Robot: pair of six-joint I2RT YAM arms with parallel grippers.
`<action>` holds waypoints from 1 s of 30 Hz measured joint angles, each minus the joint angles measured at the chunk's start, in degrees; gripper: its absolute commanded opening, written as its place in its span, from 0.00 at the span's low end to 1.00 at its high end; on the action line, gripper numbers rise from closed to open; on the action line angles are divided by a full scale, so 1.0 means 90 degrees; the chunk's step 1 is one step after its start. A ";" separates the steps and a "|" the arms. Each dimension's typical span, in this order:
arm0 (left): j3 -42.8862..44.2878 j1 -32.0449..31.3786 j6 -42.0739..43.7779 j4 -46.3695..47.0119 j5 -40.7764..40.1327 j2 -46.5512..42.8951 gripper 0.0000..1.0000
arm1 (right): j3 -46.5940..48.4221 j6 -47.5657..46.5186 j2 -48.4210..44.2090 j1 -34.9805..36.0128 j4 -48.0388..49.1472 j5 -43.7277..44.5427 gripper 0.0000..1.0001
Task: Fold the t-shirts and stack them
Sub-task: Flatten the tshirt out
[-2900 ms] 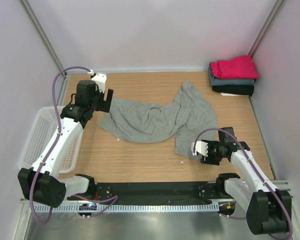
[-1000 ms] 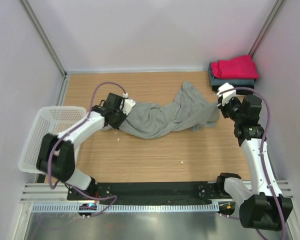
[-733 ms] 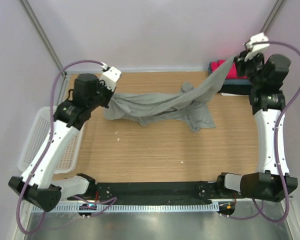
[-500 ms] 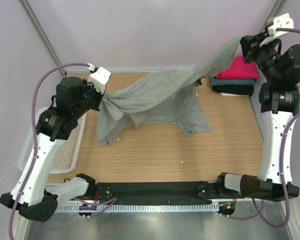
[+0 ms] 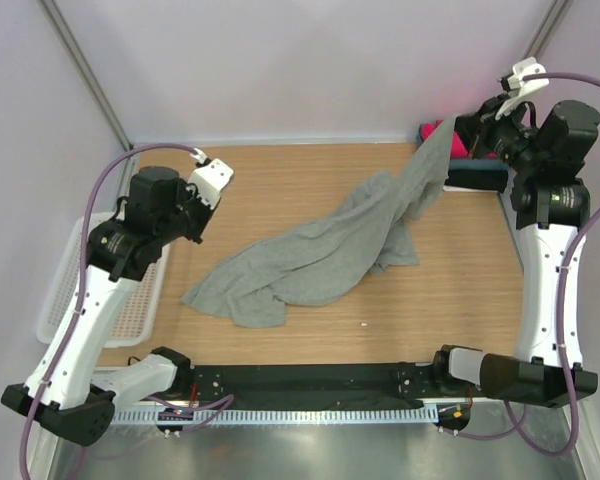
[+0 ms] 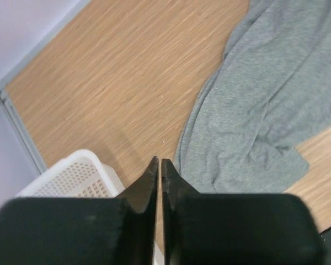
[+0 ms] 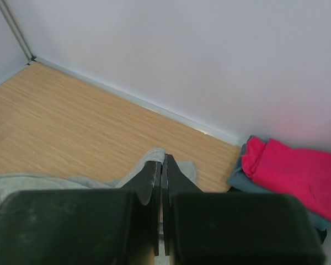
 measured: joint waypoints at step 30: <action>-0.1457 -0.3424 -0.0058 -0.0090 0.0714 0.3704 0.43 | -0.0253 0.0124 0.0289 0.0000 0.0209 -0.0063 0.02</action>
